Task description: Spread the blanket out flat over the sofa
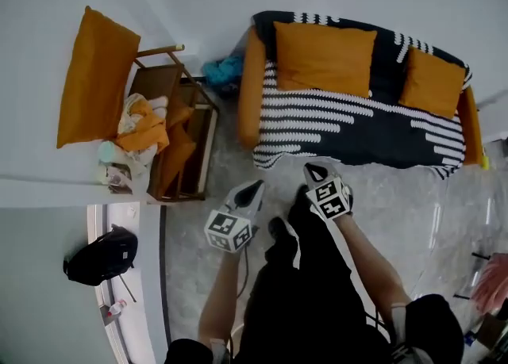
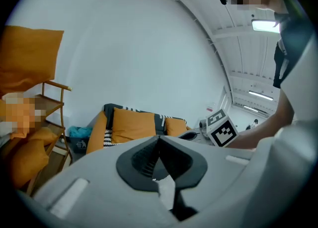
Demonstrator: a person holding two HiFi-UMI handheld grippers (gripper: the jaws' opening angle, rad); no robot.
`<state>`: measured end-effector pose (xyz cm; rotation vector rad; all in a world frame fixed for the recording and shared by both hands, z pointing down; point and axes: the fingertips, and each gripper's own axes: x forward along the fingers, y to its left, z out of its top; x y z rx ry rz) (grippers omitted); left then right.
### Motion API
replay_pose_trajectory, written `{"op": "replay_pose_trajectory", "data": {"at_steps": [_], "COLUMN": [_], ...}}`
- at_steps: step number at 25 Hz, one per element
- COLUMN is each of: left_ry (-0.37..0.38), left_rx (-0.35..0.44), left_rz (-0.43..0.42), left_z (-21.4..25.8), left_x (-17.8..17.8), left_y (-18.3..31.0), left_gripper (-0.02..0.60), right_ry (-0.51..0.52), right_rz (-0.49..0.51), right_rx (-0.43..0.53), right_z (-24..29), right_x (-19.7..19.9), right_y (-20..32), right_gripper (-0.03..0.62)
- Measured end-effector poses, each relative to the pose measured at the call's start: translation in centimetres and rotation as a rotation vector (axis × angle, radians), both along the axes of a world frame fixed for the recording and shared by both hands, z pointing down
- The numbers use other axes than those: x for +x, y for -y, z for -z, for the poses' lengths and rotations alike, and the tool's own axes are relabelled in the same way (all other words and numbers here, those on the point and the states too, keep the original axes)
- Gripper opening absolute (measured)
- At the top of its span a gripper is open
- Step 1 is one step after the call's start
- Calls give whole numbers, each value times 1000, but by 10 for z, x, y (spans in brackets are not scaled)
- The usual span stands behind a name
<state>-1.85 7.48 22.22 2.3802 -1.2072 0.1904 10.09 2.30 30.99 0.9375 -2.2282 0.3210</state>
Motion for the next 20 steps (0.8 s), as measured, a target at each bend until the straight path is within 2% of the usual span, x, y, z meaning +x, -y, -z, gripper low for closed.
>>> {"op": "replay_pose_trajectory", "data": {"at_steps": [5, 11, 18, 20], "left_ry": [-19, -17, -30, -35], "left_rx": [15, 76, 162, 177], "left_rz": [-42, -64, -26, 4], "left_z": [22, 63, 108, 117], "left_x": [26, 61, 124, 142], "left_y": [-12, -12, -14, -18], "left_gripper": [11, 11, 11, 11], "right_ry": [69, 191, 429, 467], "right_rz": [-70, -126, -111, -84], "right_rx": [29, 100, 133, 138], "right_z": [37, 95, 164, 179], "right_x": [31, 71, 128, 145], "right_y": [-12, -23, -40, -49], "right_gripper": [3, 3, 2, 2]}}
